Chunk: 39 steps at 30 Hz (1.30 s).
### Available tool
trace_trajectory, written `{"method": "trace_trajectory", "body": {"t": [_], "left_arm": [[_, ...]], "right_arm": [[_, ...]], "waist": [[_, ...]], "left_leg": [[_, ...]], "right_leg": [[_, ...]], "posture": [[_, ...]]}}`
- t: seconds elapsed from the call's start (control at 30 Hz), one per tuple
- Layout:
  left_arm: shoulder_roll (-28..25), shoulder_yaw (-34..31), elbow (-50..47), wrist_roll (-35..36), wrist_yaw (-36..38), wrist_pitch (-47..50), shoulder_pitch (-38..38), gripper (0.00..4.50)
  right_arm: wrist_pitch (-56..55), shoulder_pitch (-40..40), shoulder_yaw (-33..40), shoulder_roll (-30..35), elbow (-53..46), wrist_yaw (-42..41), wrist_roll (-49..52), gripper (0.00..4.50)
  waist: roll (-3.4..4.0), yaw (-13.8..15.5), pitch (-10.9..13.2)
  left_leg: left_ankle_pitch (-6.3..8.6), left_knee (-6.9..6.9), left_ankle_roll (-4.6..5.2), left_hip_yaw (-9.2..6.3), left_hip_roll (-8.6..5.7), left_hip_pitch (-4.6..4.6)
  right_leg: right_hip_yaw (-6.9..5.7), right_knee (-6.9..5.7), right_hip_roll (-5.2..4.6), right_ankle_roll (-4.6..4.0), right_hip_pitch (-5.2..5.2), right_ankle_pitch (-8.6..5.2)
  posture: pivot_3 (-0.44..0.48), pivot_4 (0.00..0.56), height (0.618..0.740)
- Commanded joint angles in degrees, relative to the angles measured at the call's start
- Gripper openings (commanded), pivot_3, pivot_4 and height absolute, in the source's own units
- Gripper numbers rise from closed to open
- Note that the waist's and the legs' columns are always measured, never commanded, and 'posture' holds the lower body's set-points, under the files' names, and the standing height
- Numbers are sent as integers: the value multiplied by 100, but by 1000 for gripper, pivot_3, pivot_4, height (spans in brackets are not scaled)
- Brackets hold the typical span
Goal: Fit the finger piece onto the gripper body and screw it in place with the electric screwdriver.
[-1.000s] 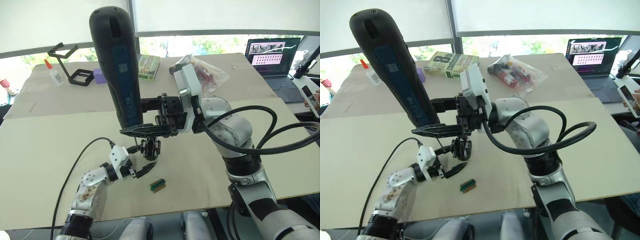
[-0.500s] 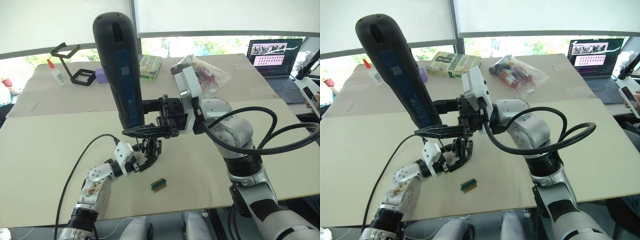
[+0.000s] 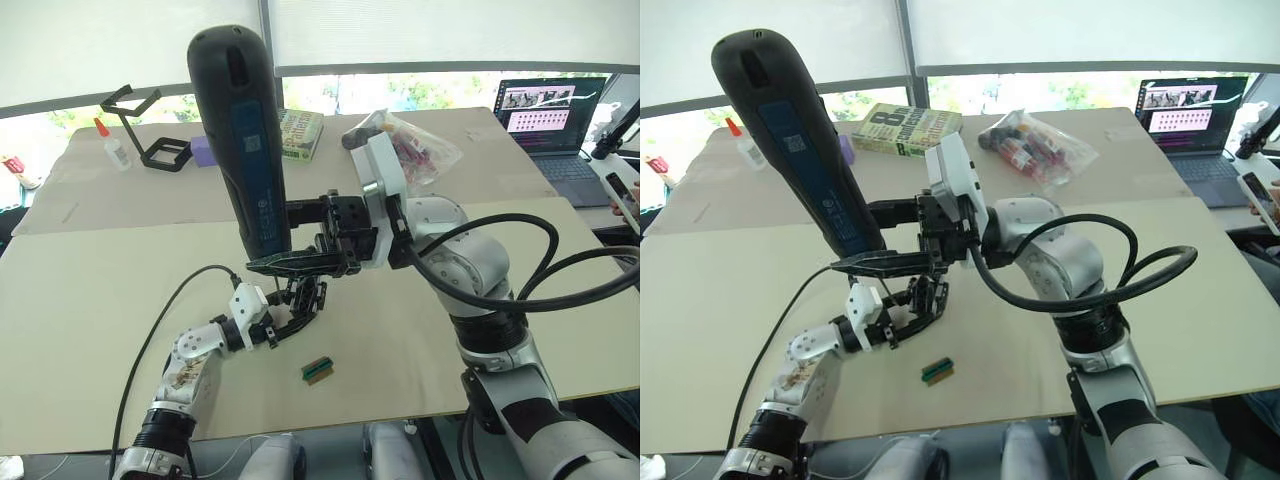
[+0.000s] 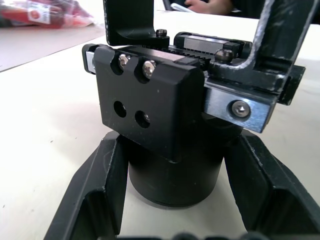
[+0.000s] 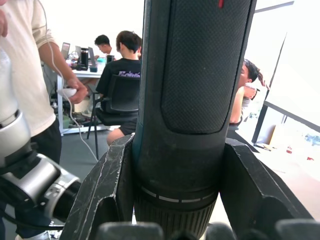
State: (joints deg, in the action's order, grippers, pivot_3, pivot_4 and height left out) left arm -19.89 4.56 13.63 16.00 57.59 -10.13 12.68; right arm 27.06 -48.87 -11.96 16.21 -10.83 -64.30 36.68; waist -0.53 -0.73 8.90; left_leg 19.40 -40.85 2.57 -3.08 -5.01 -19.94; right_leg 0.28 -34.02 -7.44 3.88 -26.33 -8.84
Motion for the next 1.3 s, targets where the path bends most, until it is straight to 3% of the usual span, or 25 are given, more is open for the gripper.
{"method": "trace_trajectory", "body": {"t": [0.03,0.43,0.5,0.6,1.07,1.3], "left_arm": [[-76,53,374,65,449,-244,135,2301],[-83,23,632,86,466,176,162,2301],[-93,21,523,102,392,367,50,3344],[-94,5,403,88,290,427,-70,4474],[-108,-13,-671,-31,-225,15,-749,4474],[81,142,-461,-351,-641,-35,-542,4474]], "right_arm": [[13,-65,190,-19,-333,-47,259,1976],[127,16,235,11,-516,-47,435,1976],[130,33,237,8,-538,-48,472,1976],[137,48,236,12,-566,-46,511,1976],[104,59,217,-12,-519,-105,570,1976],[101,34,181,-23,-487,-116,534,1976]], "waist": [[0,-5,0],[3,-12,-3],[4,-12,-3],[4,-24,-4],[4,-61,-4],[4,16,-4]], "left_leg": [[0,0,0,0,0,0],[0,-2,0,0,1,6],[0,-2,0,0,1,6],[0,-1,0,0,2,6],[0,5,0,0,2,5],[0,1,0,0,2,5]], "right_leg": [[0,0,0,0,0,0],[2,-3,0,0,4,0],[2,-2,0,0,4,0],[2,-2,0,0,4,0],[4,0,0,0,0,0],[3,-1,0,0,4,0]], "posture": [[0,150,740],[0,150,740],[0,150,740],[0,150,740],[0,150,740],[0,150,740]]}}
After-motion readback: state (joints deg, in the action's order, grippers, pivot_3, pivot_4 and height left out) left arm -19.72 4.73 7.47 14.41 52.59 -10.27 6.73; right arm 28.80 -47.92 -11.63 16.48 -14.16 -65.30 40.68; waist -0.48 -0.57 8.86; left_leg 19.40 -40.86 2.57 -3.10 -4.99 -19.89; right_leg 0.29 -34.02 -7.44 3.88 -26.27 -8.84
